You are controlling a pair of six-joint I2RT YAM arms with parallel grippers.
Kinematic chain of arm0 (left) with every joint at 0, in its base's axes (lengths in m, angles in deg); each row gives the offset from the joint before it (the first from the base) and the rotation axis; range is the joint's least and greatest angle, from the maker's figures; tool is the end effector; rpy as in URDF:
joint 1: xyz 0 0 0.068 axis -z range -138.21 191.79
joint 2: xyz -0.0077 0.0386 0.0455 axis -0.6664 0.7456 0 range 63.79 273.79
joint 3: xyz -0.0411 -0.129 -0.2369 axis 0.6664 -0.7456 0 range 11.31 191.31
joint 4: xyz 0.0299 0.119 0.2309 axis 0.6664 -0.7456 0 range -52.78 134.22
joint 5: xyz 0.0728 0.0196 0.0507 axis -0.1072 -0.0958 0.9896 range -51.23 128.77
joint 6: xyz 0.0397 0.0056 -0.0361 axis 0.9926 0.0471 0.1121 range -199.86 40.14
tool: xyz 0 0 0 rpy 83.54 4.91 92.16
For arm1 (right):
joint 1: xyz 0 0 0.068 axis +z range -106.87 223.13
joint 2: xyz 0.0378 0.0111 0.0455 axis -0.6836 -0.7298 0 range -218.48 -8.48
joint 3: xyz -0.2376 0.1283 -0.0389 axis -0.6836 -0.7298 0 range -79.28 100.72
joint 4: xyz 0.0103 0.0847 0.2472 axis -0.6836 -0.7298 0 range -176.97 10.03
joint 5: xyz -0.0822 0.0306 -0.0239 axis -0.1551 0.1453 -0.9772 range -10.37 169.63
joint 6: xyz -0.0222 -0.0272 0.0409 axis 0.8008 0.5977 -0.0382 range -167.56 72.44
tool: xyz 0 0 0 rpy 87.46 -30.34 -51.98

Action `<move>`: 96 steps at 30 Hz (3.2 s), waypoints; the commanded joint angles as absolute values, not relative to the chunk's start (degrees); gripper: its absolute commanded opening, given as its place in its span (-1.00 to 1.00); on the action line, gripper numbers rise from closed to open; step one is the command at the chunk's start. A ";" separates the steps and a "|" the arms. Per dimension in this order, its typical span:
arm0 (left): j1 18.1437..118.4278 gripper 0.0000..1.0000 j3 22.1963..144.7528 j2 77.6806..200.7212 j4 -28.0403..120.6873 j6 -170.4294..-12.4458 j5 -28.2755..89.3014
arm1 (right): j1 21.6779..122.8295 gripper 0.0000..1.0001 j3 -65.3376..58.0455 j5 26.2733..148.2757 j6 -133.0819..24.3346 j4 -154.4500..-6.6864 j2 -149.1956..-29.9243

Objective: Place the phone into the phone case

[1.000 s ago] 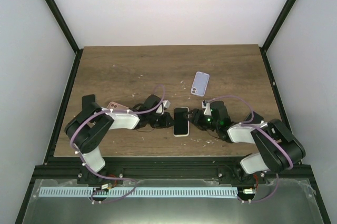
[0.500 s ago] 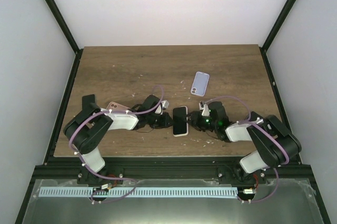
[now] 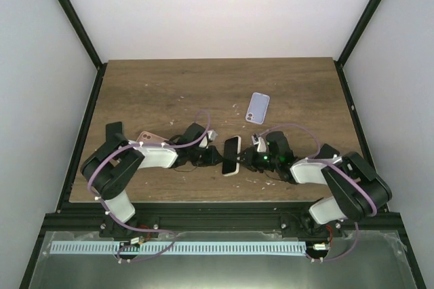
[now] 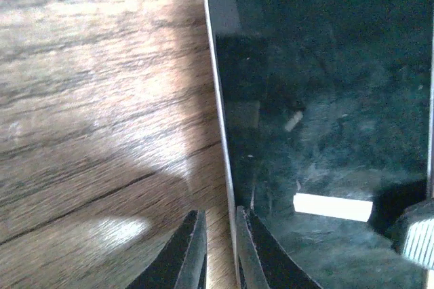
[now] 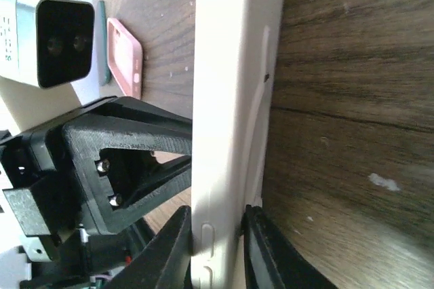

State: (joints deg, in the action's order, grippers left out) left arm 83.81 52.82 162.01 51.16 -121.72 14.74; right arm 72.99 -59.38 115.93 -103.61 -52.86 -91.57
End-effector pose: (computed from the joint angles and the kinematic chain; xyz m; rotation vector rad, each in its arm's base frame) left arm 0.2215 -0.2190 0.1217 0.2131 2.6840 -1.0824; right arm 0.1936 0.1356 0.1235 0.1582 2.4953 1.4466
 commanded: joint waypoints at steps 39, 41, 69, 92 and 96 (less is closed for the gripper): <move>74.43 0.05 39.82 118.44 81.65 -144.88 -6.78 | 78.67 -0.78 -54.98 137.06 -123.62 -20.13 -68.31; 74.42 0.02 39.06 118.84 84.89 -146.68 -6.93 | 78.70 -0.78 -55.41 137.19 -124.05 -19.38 -68.74; 74.63 -0.12 44.24 118.01 64.91 -141.21 -7.03 | 78.72 -0.76 -53.48 129.09 -119.64 -31.18 -66.63; 78.03 -0.24 39.44 115.42 62.40 -142.30 -6.73 | 78.77 -0.75 -51.08 117.54 -117.96 -36.83 -67.46; 78.01 -0.56 39.48 115.91 61.93 -141.86 -6.62 | 78.72 -0.75 -51.06 117.75 -117.96 -36.97 -67.87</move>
